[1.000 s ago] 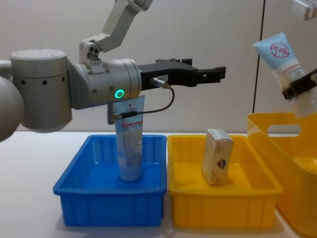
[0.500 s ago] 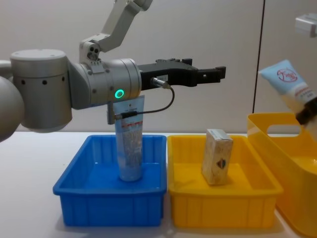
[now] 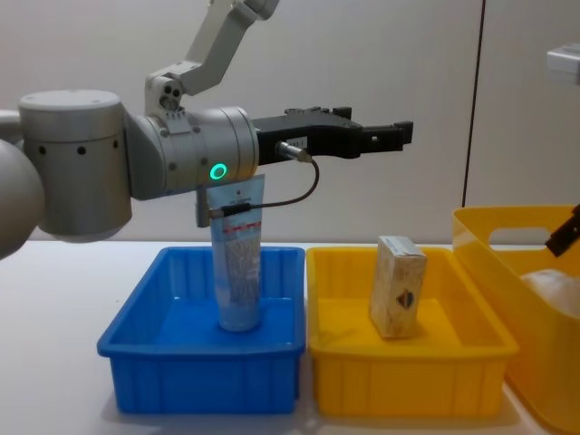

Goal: Bimanual collaborative sorting of washing and personal care products

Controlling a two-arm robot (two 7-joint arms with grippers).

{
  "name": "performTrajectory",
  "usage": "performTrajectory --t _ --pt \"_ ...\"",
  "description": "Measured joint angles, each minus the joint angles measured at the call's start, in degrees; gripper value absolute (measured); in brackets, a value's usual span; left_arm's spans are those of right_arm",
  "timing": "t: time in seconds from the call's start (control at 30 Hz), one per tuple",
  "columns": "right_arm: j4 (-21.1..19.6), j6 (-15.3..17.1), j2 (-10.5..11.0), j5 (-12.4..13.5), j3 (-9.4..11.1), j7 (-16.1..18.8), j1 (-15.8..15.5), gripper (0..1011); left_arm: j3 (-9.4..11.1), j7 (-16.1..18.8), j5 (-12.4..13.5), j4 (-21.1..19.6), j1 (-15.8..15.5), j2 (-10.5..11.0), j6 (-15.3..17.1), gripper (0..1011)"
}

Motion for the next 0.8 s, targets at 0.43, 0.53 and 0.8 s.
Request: performTrajectory --t 0.43,0.53,0.8 --pt "-0.85 1.31 0.67 -0.1 -0.57 1.04 -0.35 962 0.0 0.0 0.0 0.0 0.0 0.0 0.0 1001" --pt "-0.99 1.51 0.77 -0.12 -0.64 1.2 -0.41 1003 0.0 0.0 0.0 0.0 0.0 0.0 0.0 1001" --pt "-1.12 1.79 0.92 -0.16 -0.75 1.43 -0.47 1003 0.0 0.0 0.0 0.0 0.0 0.0 0.0 1001"
